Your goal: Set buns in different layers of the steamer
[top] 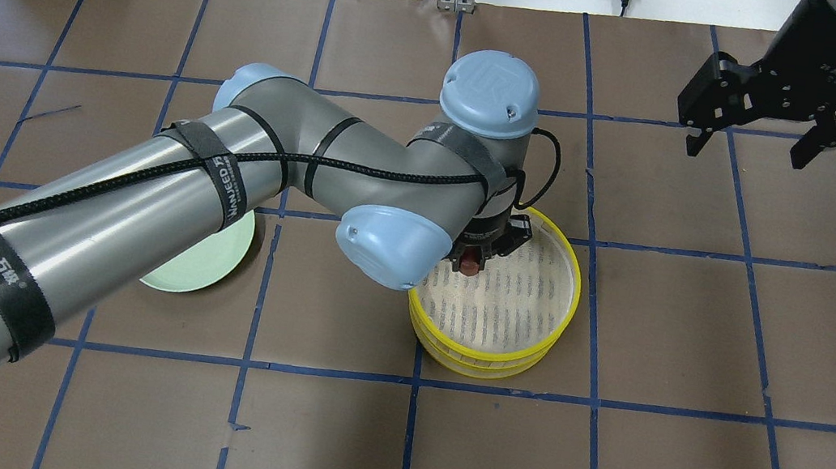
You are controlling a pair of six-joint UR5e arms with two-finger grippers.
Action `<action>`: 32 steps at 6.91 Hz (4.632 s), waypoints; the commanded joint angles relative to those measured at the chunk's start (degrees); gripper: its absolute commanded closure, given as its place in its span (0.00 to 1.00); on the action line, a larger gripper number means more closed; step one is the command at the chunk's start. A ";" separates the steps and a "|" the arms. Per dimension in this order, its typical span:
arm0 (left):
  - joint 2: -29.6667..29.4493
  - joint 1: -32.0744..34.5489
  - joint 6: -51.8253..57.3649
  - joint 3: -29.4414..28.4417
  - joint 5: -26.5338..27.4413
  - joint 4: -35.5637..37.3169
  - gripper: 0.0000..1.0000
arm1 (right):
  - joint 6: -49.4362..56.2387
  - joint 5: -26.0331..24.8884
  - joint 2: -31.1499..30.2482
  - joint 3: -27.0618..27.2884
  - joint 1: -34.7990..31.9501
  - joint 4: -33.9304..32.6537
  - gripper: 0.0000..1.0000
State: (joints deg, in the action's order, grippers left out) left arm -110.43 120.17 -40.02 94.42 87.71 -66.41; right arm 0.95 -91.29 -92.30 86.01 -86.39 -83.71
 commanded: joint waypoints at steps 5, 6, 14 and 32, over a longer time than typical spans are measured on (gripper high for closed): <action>5.98 -6.23 3.35 -3.88 0.36 -4.74 0.10 | -0.07 0.23 0.10 0.30 0.00 -0.31 0.00; 8.80 -9.30 7.98 -6.41 1.41 -11.31 0.10 | -0.07 0.67 0.10 0.30 -0.09 -0.31 0.00; 20.69 -29.55 38.80 -7.50 5.90 -25.35 0.00 | -0.07 0.76 1.68 0.38 -0.44 -0.49 0.00; 19.54 -28.41 37.30 -6.55 7.56 -25.43 0.11 | -5.69 4.01 0.80 3.72 -1.23 -5.50 0.00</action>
State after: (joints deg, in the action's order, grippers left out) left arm -91.70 91.58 -2.46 85.88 94.13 -92.31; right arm -4.70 -87.29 -91.49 89.74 -87.55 -89.25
